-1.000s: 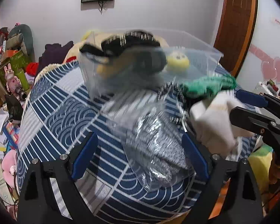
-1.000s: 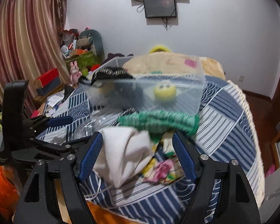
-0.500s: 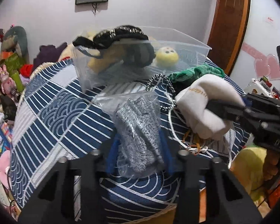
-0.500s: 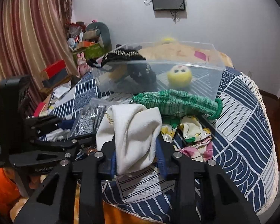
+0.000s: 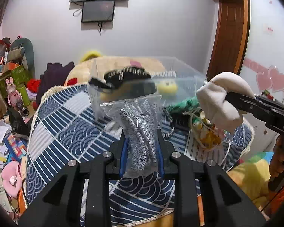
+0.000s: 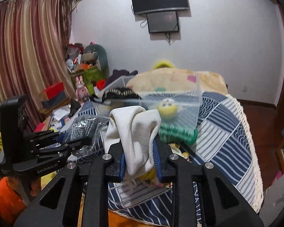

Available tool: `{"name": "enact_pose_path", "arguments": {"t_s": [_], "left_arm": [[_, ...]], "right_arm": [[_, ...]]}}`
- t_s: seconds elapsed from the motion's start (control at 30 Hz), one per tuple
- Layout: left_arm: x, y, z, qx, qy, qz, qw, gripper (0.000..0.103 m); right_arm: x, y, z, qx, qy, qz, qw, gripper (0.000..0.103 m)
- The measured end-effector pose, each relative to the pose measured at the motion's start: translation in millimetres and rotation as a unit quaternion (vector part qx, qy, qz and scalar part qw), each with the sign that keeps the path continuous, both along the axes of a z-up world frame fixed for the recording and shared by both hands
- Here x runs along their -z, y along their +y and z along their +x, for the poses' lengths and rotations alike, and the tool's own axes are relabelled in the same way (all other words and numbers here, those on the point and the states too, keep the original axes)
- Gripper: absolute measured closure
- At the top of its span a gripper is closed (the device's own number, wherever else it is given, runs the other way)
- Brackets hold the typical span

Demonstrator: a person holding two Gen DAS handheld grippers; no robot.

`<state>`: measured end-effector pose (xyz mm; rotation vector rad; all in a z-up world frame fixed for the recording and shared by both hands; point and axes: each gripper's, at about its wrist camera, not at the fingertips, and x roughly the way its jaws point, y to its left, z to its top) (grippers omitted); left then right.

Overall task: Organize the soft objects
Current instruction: 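Lower the glove bag into the box with the left tool while the right drops the white cloth in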

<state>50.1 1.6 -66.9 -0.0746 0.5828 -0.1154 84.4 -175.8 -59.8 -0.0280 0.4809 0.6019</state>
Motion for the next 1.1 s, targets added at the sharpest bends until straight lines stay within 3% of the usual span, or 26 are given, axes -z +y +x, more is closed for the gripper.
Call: {"name": "enact_pose_path", "arguments": {"t_s": [0.57,0.87,1.1], "left_arm": [[-77.0,10.2,9.3,-0.009,-0.097,-0.009,0.9952,0.077],[-92.9,11.6,37.6,-0.010,-0.101,-0.021,0.9946,0.077],[-83.9,14.1,71.6,-0.022,-0.075,-0.010,0.9969,0.077]], "right_arm": [[-64.0,-8.4,8.1,0.036,-0.089,0.045,0.994,0.081],[-83.6,1.7,31.8,0.056,-0.123,0.056,0.989,0.081],[-76.4,16.4,55.6,0.058,-0.109,0.044,0.991,0.081]]}}
